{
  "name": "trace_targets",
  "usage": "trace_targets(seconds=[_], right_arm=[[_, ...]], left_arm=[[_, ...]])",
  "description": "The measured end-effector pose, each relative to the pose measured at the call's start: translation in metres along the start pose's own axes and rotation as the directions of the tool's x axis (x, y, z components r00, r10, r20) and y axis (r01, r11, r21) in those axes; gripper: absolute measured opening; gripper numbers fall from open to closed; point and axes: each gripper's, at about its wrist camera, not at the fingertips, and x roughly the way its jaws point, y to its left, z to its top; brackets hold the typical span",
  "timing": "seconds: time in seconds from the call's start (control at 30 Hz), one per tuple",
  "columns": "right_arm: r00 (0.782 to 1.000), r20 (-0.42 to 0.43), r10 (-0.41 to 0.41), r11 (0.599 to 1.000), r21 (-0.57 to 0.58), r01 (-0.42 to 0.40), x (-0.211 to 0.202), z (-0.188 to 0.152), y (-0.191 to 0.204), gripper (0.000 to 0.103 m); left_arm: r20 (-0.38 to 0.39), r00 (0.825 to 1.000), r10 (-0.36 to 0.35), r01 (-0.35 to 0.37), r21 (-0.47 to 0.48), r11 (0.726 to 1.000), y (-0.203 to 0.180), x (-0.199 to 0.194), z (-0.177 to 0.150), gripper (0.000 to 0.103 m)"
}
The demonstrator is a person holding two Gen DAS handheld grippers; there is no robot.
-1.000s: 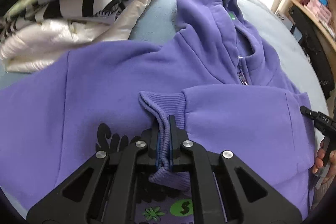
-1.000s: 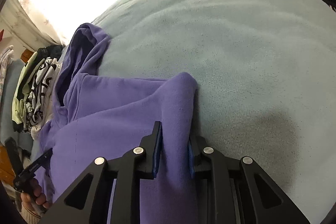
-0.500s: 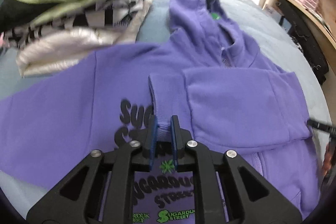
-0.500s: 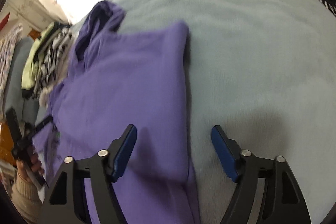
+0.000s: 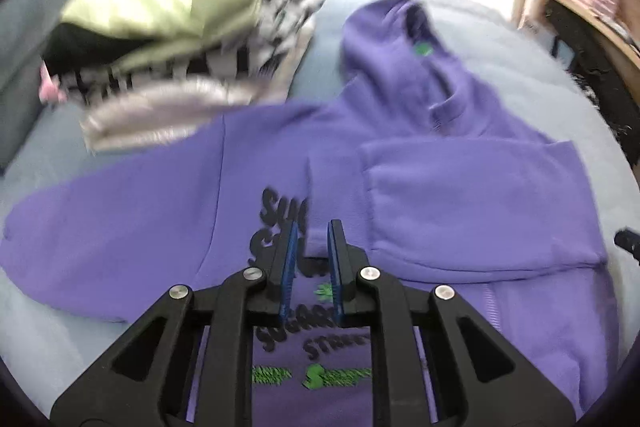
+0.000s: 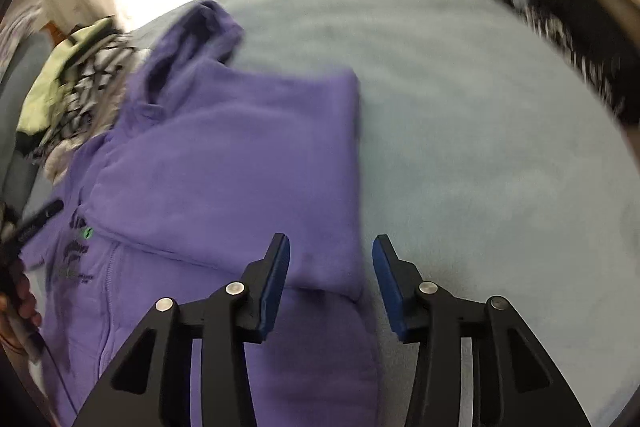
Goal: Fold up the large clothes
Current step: 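Lift the cuff and lay it flatter across the chest with the left gripper, then open the left gripper and release the cuff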
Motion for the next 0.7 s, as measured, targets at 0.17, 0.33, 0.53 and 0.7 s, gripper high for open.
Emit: trace_targets(seconds=[0.17,0.33,0.53,0.7], right_arm=[[0.993,-0.008,0.116,0.99,-0.08,-0.117,0.017,0.016,0.073,0.044],[0.987,-0.117,0.107,0.99,-0.084,-0.117,0.072,0.015,0.105,0.044],[0.99,-0.084,0.118,0.993,0.022,-0.116,0.064,0.011,0.052,0.043],[0.987,-0.068,0.147,0.977,0.163,-0.135,0.031,-0.005,0.006,0.044]], left_arm=[[-0.022,0.994,-0.107,0.107,0.006,0.994,-0.041,-0.002,0.006,0.012],[-0.107,0.991,-0.085,0.088,0.02,0.996,-0.086,0.043,-0.005,0.012],[-0.143,0.984,-0.103,0.099,-0.037,0.994,-0.077,0.065,-0.016,0.013],[-0.145,0.989,-0.041,0.038,-0.023,0.999,-0.077,0.049,-0.014,0.013]])
